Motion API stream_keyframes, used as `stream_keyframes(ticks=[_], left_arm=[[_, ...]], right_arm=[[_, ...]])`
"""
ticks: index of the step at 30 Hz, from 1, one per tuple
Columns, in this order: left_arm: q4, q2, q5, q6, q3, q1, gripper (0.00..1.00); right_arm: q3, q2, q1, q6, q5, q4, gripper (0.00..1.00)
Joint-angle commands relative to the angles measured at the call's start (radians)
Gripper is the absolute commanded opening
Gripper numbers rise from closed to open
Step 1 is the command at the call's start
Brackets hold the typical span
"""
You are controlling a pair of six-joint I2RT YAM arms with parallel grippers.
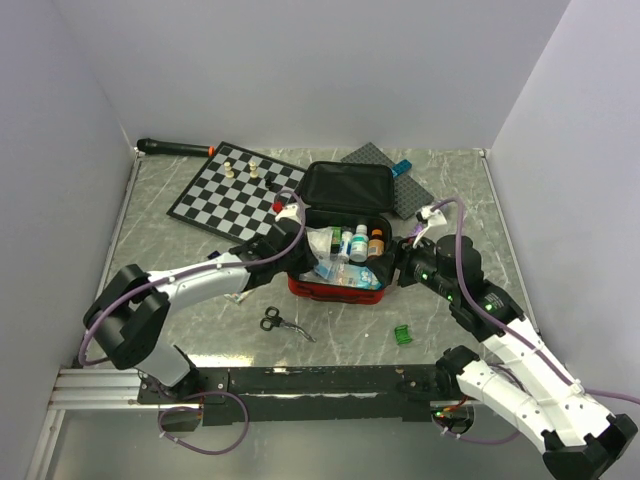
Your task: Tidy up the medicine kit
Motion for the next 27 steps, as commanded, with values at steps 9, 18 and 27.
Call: stream_keyframes(ticks=[9,18,27], left_arm=[[-0.166,0.075,-0.012,0.083,0.095,0.005,0.08],[-0.251,-0.049,-0.029,0.129,0.148,0.003,0.76],[-0.113,-0.124,-0.024,0.140,0.090,0.005,0.55]], right_arm=[[-0.035,-0.029,0.020,-0.037,-0.026,0.027,0.70],[-0.026,-0.015,0.023,-0.046,-0.014,0.014,0.71],[-0.018,0.038,0.028,-0.043,0.006,0.011,0.70]])
